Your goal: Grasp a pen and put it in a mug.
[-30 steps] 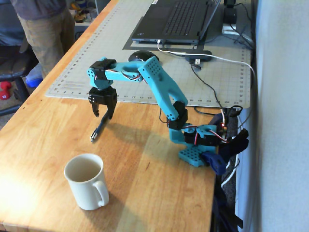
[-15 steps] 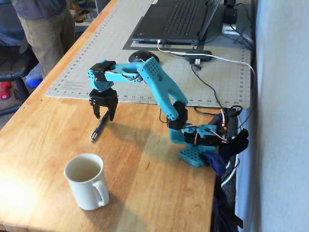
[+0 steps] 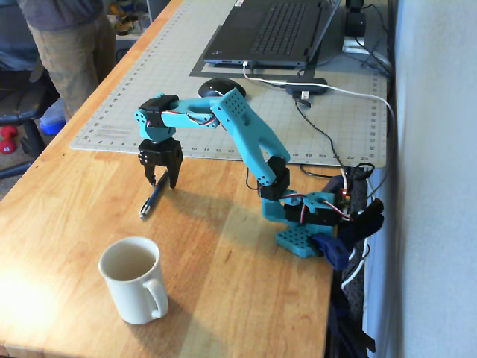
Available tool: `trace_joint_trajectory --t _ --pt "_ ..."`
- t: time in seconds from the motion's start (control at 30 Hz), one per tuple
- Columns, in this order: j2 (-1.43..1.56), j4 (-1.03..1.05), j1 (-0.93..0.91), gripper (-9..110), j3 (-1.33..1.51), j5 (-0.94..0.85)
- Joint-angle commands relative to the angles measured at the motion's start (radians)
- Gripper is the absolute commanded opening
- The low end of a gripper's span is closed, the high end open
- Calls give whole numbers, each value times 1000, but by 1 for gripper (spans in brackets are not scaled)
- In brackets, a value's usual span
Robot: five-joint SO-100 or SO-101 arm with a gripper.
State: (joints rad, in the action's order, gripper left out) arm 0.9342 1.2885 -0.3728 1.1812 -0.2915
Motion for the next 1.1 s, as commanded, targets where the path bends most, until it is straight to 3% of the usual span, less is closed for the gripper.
trace_joint_trajectory --t 0.0,0.3,0.8,0.93,1.07 --pt "43 -8 -12 17 -8 15" --pt "74 -31 -11 -1 -15 14" --pt "456 -275 69 1 17 -12" --pt "574 -345 137 1 97 -150" --pt "680 -408 218 1 166 -446"
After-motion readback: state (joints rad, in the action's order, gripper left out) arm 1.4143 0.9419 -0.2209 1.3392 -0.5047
